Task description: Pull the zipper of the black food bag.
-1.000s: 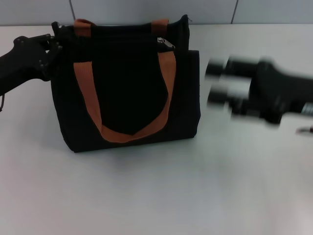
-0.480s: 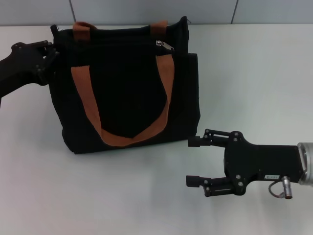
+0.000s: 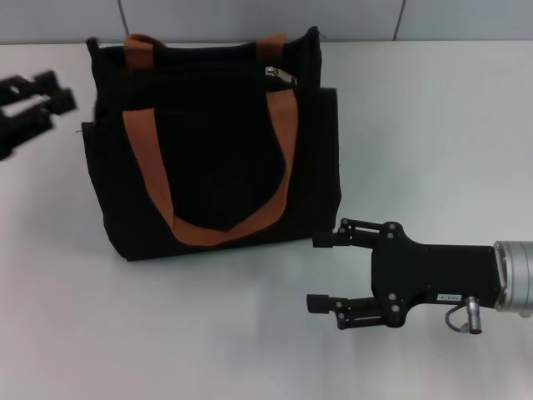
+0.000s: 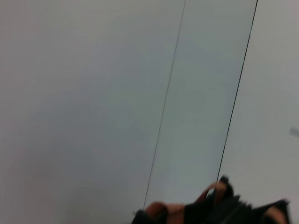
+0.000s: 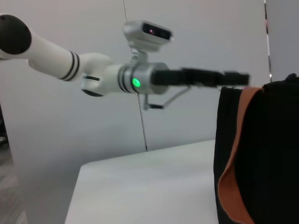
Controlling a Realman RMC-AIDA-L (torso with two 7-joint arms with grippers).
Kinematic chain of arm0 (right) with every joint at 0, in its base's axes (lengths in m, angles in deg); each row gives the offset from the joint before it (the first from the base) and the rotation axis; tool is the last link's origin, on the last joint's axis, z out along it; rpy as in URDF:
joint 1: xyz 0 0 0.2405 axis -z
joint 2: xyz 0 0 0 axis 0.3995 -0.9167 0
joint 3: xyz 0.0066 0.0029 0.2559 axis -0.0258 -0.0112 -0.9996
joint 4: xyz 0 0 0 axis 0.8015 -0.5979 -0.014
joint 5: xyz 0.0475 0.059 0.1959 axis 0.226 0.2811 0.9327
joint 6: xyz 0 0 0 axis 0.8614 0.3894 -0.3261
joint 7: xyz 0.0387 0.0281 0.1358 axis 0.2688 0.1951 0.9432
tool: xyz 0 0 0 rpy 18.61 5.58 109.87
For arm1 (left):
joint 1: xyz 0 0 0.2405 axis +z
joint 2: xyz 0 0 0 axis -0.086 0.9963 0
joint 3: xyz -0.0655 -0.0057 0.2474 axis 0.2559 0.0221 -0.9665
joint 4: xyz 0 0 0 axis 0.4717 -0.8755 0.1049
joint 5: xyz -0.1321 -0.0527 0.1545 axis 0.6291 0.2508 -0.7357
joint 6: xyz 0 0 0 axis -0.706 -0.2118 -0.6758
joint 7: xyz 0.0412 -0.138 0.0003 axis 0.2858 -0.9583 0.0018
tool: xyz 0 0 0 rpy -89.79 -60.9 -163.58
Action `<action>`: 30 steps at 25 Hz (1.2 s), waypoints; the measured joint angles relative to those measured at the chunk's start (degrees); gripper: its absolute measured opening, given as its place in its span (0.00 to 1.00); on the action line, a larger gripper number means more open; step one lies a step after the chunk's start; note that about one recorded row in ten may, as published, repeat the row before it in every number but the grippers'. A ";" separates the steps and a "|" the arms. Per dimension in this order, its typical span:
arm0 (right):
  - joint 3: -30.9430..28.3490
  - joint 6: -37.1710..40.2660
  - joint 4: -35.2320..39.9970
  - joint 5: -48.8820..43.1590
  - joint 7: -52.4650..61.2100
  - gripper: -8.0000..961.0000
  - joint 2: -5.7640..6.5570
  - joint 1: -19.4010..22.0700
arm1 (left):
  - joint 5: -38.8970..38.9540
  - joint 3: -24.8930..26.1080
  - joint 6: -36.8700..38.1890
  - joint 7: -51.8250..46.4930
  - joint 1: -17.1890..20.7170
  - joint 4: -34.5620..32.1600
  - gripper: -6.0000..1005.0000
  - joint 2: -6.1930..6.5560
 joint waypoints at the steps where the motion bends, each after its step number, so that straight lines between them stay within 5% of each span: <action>1: 0.00 -0.17 -0.18 0.00 -0.03 0.86 -0.02 -0.16 | 0.25 2.42 2.79 0.08 0.37 0.42 0.31 0.29; 4: -0.02 -0.26 -0.65 0.21 -0.19 0.86 -0.07 -0.56 | 0.43 7.18 10.75 2.30 0.86 1.73 0.40 -0.02; 7: -0.50 -0.26 -1.54 0.31 -1.23 0.86 -0.11 -0.92 | 0.18 6.27 15.33 6.84 1.25 2.63 0.49 -1.23; 14: -0.13 -0.68 -2.40 0.30 -2.86 0.86 -0.14 -1.10 | -4.47 -8.52 13.45 16.68 1.52 4.92 0.78 -4.48; 20: -0.14 -1.21 -4.89 0.21 -5.27 0.86 -0.15 -1.91 | -12.86 -9.13 6.00 19.20 1.37 5.78 0.83 -7.24; 30: 0.01 -1.69 -6.33 -0.04 -5.36 0.86 -0.15 -3.13 | -14.65 -9.70 5.71 18.94 1.17 5.87 0.83 -7.54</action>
